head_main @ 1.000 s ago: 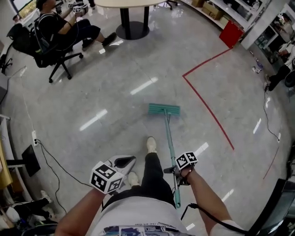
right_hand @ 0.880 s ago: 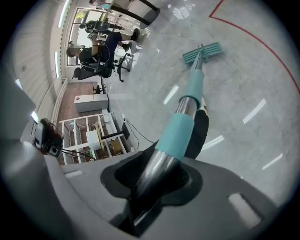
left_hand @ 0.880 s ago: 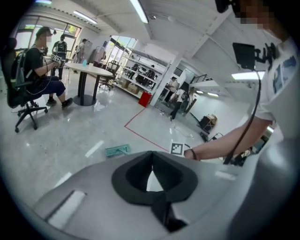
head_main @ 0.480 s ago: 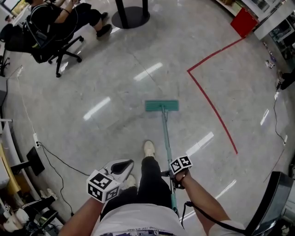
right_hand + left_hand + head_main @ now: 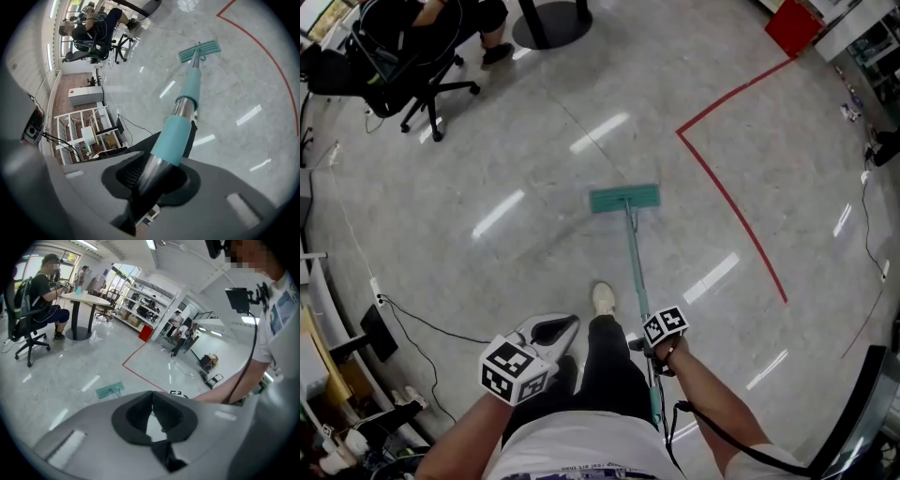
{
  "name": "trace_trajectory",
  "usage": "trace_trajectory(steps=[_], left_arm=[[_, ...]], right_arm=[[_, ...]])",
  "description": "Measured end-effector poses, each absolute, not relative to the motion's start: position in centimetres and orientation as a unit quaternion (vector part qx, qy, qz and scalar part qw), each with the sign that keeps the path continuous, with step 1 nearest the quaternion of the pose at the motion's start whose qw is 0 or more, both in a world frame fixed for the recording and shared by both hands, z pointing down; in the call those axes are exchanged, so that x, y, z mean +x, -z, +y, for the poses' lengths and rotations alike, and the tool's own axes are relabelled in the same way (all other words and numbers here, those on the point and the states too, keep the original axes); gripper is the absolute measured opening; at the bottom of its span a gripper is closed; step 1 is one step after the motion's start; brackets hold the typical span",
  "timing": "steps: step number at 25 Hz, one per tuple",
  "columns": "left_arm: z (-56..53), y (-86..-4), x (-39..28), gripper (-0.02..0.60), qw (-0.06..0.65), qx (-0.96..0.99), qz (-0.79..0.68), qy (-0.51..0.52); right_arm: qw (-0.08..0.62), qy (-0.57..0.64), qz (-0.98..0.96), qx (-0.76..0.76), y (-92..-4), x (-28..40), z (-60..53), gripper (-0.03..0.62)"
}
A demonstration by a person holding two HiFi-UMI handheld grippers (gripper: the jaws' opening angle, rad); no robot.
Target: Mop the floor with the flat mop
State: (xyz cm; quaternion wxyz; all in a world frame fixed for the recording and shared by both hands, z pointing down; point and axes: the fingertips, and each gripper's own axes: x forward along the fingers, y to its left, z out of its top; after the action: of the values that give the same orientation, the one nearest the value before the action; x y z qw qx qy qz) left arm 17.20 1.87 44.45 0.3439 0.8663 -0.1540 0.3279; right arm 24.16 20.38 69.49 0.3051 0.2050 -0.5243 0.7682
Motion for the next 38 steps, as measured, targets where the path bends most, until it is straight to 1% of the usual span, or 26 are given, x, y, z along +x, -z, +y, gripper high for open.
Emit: trace_trajectory(steps=[7, 14, 27, 34, 38], left_arm=[[2.9, -45.0, 12.1, 0.005, 0.346, 0.863, -0.159, -0.333], [3.8, -45.3, 9.8, 0.005, 0.360, 0.855, -0.175, -0.330], [3.1, -46.0, 7.8, 0.005, 0.383, 0.835, -0.228, -0.322], [4.4, -46.6, 6.1, 0.005, 0.388, 0.828, -0.244, -0.323], [5.5, -47.3, 5.4, 0.005, 0.387, 0.831, -0.245, -0.317]], right_arm=[[0.343, -0.745, -0.529, 0.217, -71.4, 21.6, 18.5, 0.100], [0.366, -0.723, -0.540, 0.226, -73.2, 23.2, 13.0, 0.100], [0.307, -0.733, -0.556, 0.244, -74.5, 23.5, -3.4, 0.100], [0.289, -0.733, -0.559, 0.259, -74.9, 23.6, -8.3, 0.101], [0.293, -0.721, -0.569, 0.266, -74.5, 23.6, -7.6, 0.101]])
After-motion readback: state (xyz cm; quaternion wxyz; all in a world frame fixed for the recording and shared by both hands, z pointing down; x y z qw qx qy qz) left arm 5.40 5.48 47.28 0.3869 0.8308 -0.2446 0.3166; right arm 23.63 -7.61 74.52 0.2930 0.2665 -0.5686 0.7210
